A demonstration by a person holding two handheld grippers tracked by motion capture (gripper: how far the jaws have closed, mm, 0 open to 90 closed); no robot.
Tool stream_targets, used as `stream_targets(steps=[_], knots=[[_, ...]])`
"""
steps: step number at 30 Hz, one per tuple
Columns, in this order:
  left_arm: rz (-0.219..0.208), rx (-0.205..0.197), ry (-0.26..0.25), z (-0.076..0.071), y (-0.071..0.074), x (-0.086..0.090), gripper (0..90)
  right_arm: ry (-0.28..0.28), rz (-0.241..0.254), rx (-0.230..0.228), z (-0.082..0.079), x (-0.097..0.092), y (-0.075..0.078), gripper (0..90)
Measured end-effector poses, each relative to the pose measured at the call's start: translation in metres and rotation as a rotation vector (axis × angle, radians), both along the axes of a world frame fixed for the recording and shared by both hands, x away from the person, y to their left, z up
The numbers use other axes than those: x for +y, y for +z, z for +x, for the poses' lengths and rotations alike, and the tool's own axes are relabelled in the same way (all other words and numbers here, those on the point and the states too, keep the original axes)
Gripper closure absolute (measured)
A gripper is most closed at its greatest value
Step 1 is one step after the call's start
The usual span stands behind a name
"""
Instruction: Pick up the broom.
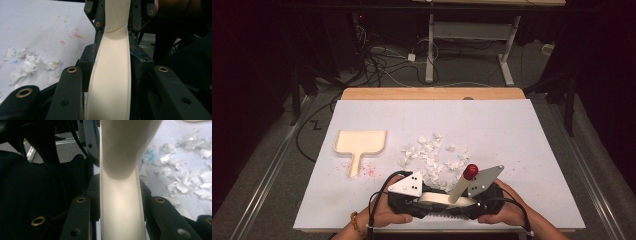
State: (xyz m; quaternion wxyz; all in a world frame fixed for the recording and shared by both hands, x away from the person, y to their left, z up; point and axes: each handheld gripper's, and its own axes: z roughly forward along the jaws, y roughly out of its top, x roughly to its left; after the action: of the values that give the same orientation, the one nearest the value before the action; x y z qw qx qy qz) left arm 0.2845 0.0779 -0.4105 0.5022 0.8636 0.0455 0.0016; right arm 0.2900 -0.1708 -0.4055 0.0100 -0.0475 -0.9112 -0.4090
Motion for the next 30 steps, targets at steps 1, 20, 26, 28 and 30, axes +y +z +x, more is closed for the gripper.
stream_targets(steps=[1, 20, 26, 28, 30], knots=[[0.0, 0.0, 0.0, 0.0, 0.0, 0.0, 55.5, -0.018, -0.002, 0.0, -0.001, 0.0, 0.0, 67.7], [0.118, -0.269, 0.575, -0.018, -0.012, 0.082, 19.7, -0.394, 0.046, -0.162, 0.02, -0.057, 0.024, 67.8], [0.128, -0.208, 0.69, -0.022, -0.031, 0.115, 18.0, -0.5, 0.05, -0.188, 0.029, -0.072, 0.029, 67.9], [0.154, -0.201, 0.736, -0.027, -0.041, 0.123, 17.7, -0.524, 0.047, -0.189, 0.033, -0.075, 0.028, 67.8], [0.145, -0.198, 0.754, -0.027, -0.045, 0.127, 16.8, -0.552, 0.034, -0.197, 0.037, -0.077, 0.027, 67.8]])
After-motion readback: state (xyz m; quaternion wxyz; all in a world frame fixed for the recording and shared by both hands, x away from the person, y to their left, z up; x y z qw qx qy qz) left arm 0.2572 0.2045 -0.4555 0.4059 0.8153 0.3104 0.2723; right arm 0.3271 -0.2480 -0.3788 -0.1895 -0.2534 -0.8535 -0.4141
